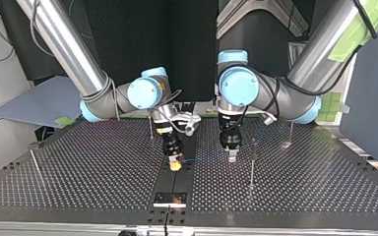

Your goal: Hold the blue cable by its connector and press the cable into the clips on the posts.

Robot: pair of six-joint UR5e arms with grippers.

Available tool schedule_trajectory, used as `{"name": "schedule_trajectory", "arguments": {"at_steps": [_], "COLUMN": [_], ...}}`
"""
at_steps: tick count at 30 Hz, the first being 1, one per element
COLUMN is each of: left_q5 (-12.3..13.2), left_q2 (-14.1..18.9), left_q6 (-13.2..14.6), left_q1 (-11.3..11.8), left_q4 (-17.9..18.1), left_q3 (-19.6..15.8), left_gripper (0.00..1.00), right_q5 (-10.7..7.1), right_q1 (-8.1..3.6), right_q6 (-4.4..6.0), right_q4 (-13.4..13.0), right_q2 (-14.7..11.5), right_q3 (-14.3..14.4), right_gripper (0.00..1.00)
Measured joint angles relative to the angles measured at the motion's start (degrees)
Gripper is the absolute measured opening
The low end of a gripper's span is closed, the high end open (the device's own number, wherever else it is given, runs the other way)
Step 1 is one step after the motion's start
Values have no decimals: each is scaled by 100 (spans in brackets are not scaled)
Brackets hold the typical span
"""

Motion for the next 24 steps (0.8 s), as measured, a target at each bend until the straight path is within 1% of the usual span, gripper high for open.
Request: {"name": "schedule_trajectory", "arguments": {"at_steps": [3, 7, 8, 9, 10, 11, 12, 13, 14, 15, 16, 17, 18, 20, 24], "left_q5": [0, -10, -23, -39, -65, -113, -154, -193, -233, -254, -269, -279, -281, -278, -271], "left_q2": [-116, -169, -173, -174, -175, -177, -177, -177, -177, -177, -176, -176, -177, -176, -175], "left_q6": [7, 54, 93, 126, 164, 225, 273, 322, 387, 431, 469, 513, 541, 582, 607], "left_q1": [1, 3, 3, 3, 3, 3, 3, 3, 0, -3, -7, -12, -16, -20, -23], "left_q4": [-28, -34, -37, -38, -38, -37, -35, -34, -33, -32, -32, -31, -31, -30, -28], "left_q3": [154, 261, 274, 280, 285, 289, 289, 288, 288, 289, 290, 291, 292, 292, 294], "left_gripper": [99, 99, 94, 94, 79, 70, 70, 60, 44, 44, 33, 18, 18, 0, 0], "right_q5": [-2, -6, -6, -6, -6, -7, -7, -7, -8, -9, -12, -16, -18, -22, -23], "right_q1": [0, -2, -5, -7, -9, -9, -9, -9, -9, -9, -11, -14, -16, -20, -21], "right_q6": [0, -8, -11, -13, -14, -15, -16, -16, -17, -17, -17, -17, -18, -18, -18], "right_q4": [-1, -2, -1, -2, -1, -1, -1, -1, 1, 3, 4, 5, 6, 12, 20], "right_q2": [0, 2, 3, 2, 2, 3, 2, 2, 2, 3, 3, 2, 1, 0, -1], "right_q3": [0, 0, 0, 0, 0, 0, 0, 0, 0, 0, 0, 0, 0, 0, 0], "right_gripper": [0, 0, 0, 0, 0, 0, 0, 0, 0, 0, 0, 0, 0, 0, 0]}}
